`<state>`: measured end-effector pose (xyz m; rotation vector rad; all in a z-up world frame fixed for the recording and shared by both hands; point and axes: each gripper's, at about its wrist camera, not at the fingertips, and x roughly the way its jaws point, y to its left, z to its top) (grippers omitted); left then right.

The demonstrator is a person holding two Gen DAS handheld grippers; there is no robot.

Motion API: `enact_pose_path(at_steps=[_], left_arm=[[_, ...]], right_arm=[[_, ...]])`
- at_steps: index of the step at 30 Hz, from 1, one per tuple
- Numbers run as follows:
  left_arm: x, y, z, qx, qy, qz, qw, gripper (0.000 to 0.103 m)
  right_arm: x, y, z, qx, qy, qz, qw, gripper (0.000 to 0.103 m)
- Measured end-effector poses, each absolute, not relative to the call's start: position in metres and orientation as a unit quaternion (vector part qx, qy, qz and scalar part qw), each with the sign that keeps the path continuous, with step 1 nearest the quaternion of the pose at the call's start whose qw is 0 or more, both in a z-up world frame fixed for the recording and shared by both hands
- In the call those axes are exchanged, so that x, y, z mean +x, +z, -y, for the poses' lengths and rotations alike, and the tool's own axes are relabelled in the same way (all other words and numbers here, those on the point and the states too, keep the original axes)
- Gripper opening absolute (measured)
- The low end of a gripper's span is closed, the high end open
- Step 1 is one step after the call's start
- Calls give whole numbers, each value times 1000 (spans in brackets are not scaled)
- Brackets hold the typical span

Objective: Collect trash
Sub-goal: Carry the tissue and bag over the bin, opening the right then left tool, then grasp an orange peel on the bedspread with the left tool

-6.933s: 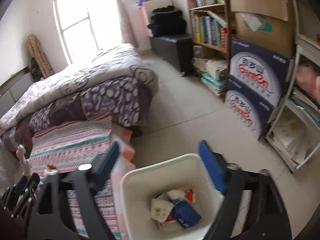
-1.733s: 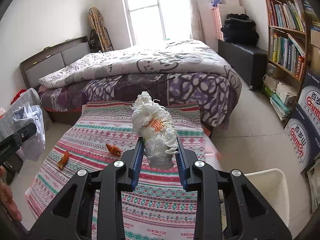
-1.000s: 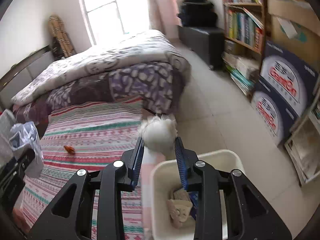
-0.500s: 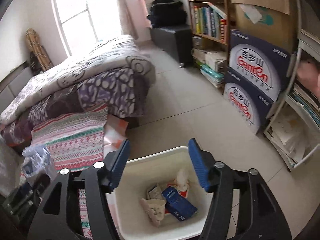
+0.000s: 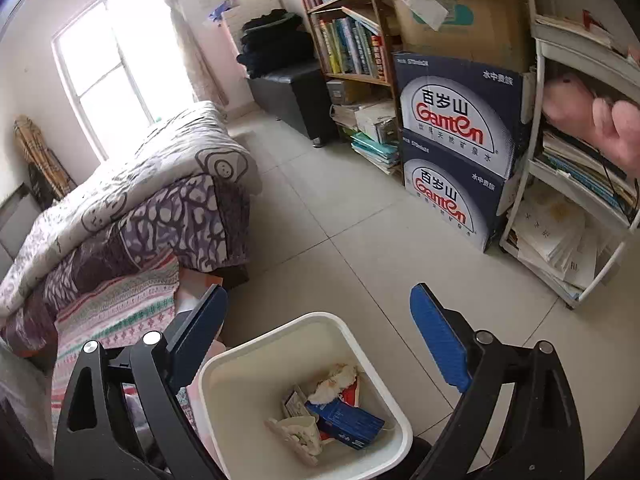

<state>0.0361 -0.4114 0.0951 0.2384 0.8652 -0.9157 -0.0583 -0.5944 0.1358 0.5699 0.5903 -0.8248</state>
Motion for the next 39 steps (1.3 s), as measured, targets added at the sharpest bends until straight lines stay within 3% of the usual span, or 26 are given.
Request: enact_pose_path(at_steps=[4, 14, 39], left_arm=[[30, 91, 417, 117, -440, -409, 791, 63], [39, 84, 405, 129, -419, -424, 793, 73], [206, 50, 250, 146, -150, -468, 858, 73]], right_arm=[[-60, 136, 597, 276, -389, -276, 835, 90], [-43, 136, 584, 304, -366, -278, 834, 96], [60, 107, 489, 288, -254, -367, 847, 96]])
